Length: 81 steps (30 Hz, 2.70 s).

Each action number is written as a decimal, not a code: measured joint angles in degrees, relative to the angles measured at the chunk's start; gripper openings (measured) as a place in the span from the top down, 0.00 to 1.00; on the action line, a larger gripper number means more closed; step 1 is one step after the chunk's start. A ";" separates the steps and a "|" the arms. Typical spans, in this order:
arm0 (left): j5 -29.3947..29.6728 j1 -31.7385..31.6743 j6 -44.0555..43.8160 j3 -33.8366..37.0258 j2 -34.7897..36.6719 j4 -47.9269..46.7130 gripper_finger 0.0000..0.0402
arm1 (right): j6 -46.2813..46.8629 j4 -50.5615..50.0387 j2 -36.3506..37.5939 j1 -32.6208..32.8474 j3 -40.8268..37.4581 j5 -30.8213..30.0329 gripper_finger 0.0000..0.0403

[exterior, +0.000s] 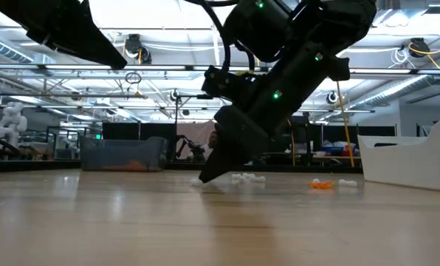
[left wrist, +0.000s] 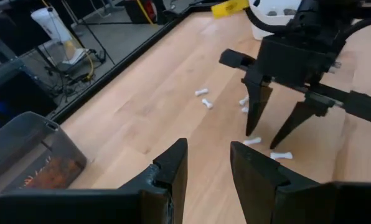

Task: Sort Halloween decoration
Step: Put the white bone toy into the orange bin

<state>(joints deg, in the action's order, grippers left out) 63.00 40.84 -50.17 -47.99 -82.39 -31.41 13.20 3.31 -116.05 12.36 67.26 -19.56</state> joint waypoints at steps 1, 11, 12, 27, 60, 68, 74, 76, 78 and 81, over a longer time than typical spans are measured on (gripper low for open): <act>-0.08 0.00 0.00 0.00 0.00 0.04 0.70 | -0.21 -0.15 0.18 0.00 0.00 0.01 0.64; -2.18 0.04 -0.04 0.00 0.00 0.01 0.70 | -2.89 -0.01 0.94 2.95 1.35 5.15 0.64; -2.23 0.04 -0.04 0.00 0.00 -0.01 0.70 | -4.32 0.24 0.90 3.44 1.36 6.60 0.64; -3.03 0.04 -0.42 0.00 0.00 1.13 0.70 | 3.46 2.61 -1.86 3.34 1.38 3.29 0.64; -3.01 0.04 0.63 0.00 0.00 0.91 0.70 | 4.06 5.55 -4.69 -0.15 1.53 3.08 0.93; -3.01 0.04 1.03 0.00 0.00 0.98 0.70 | 1.56 7.57 -4.42 -0.01 1.42 3.43 0.99; -3.02 0.04 1.04 0.00 0.00 1.32 0.70 | -0.73 9.61 -1.55 0.78 1.20 5.83 1.00; -3.03 0.04 1.06 0.00 0.00 1.82 0.70 | -1.32 11.33 -0.44 0.99 1.28 6.73 1.00; -3.05 0.20 1.67 0.00 0.00 2.62 0.70 | -1.98 12.64 0.07 1.35 1.29 8.00 1.00; -3.05 1.19 5.12 0.00 0.00 4.73 0.70 | -2.58 15.79 0.20 1.86 1.27 10.14 1.00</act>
<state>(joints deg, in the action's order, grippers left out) 59.94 42.03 -45.06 -47.99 -82.39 -26.68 10.62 19.09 -115.85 14.22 68.53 -9.42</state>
